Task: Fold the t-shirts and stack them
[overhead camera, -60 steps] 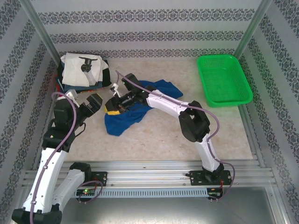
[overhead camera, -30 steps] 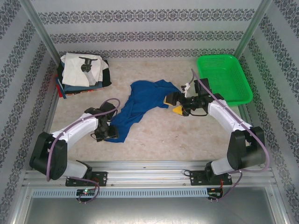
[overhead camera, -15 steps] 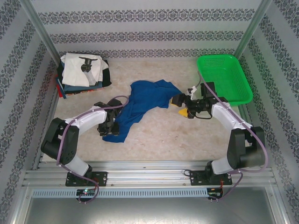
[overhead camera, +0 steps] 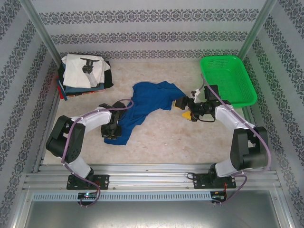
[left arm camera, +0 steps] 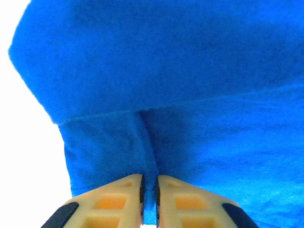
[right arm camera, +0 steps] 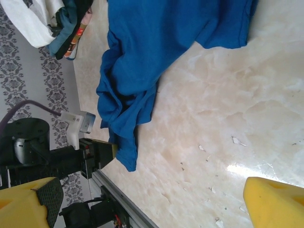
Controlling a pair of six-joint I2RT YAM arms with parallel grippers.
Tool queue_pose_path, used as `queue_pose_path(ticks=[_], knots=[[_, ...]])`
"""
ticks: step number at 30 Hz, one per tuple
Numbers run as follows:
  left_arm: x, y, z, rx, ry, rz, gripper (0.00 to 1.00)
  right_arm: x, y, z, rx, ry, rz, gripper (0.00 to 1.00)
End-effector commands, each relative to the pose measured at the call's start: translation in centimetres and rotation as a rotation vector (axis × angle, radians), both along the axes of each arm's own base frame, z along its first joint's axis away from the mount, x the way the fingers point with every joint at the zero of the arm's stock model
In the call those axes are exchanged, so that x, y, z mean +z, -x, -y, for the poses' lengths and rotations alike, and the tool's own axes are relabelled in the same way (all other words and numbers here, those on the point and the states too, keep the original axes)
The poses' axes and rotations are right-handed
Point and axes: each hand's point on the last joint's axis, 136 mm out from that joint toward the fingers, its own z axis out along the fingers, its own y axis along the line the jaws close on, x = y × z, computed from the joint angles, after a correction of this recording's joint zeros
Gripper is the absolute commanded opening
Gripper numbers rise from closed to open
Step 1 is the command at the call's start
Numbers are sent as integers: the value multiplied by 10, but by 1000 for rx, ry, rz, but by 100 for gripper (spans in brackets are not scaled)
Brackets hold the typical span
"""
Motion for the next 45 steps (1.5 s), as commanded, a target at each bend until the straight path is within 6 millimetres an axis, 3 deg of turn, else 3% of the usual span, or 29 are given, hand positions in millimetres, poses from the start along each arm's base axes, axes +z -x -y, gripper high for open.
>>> queue_pose_path(ticks=[1, 5, 12, 15, 19, 24, 31, 34, 36, 38, 41, 45], knots=[[6, 0, 5, -34, 11, -4, 0, -8, -14, 2, -22, 34, -10, 97], [39, -10, 13, -28, 68, 84, 0, -27, -29, -4, -25, 125, -34, 96], [153, -42, 26, 29, 232, 389, 0, -51, -62, -15, -58, 224, -76, 75], [202, -52, 22, 64, 284, 523, 0, -66, -70, -19, -66, 271, -109, 67], [250, -54, 12, 85, 302, 649, 0, -83, -80, -19, -91, 313, -135, 58], [278, -52, -2, 109, 293, 736, 0, -98, -88, -25, -84, 348, -164, 53], [276, -48, -11, 142, 286, 757, 0, -118, -96, -38, -76, 391, -176, 53], [278, -46, -20, 162, 272, 777, 0, -128, -104, -38, -92, 413, -188, 43], [282, -45, -26, 171, 266, 792, 0, -129, -114, -36, -115, 429, -179, 22], [286, -45, -32, 181, 258, 812, 0, -119, -127, -33, -153, 418, -148, 1], [295, -47, -46, 202, 242, 849, 0, -76, -148, -28, -205, 360, -59, 0], [320, -54, -71, 238, 225, 926, 0, 10, -168, 4, -280, 261, 76, 0]])
